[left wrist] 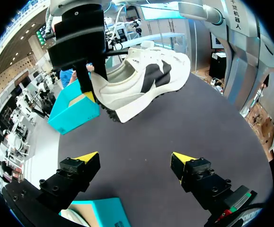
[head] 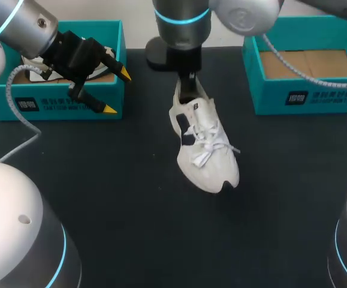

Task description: Take the shoe out of the shoebox, open the shoe tongue, remove and reinsert the insole, then place the shoe into the shoebox

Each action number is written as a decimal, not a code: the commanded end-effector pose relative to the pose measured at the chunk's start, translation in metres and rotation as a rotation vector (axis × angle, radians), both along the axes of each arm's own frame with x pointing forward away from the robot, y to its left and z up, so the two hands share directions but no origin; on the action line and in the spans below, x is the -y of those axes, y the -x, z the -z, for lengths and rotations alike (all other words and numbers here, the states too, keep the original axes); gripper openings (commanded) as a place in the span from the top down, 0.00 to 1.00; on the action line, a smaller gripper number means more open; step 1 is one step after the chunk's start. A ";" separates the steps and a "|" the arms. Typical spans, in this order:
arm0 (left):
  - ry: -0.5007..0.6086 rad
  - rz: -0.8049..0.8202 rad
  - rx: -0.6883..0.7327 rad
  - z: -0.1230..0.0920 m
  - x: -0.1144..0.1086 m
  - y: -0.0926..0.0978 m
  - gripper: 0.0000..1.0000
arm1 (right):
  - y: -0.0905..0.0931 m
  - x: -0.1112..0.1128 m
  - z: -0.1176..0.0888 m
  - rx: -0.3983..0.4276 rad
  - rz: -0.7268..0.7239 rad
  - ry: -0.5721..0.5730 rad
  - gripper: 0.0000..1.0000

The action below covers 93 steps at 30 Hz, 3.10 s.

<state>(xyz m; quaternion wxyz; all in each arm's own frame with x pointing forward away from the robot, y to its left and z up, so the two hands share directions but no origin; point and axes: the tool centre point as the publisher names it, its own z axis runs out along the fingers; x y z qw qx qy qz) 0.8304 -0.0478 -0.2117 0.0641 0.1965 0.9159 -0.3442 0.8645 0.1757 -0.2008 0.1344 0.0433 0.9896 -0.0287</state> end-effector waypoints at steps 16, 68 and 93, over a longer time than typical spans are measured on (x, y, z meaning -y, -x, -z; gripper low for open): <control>-0.002 0.000 0.001 0.000 0.000 0.000 0.00 | 0.005 0.003 -0.054 0.053 -0.015 0.004 1.00; -0.002 0.000 0.001 0.000 0.000 0.000 0.00 | -0.135 0.277 -0.051 0.083 -0.010 0.084 1.00; -0.002 0.000 0.001 0.000 0.000 0.000 0.00 | -0.170 0.403 -0.048 0.039 0.056 0.184 1.00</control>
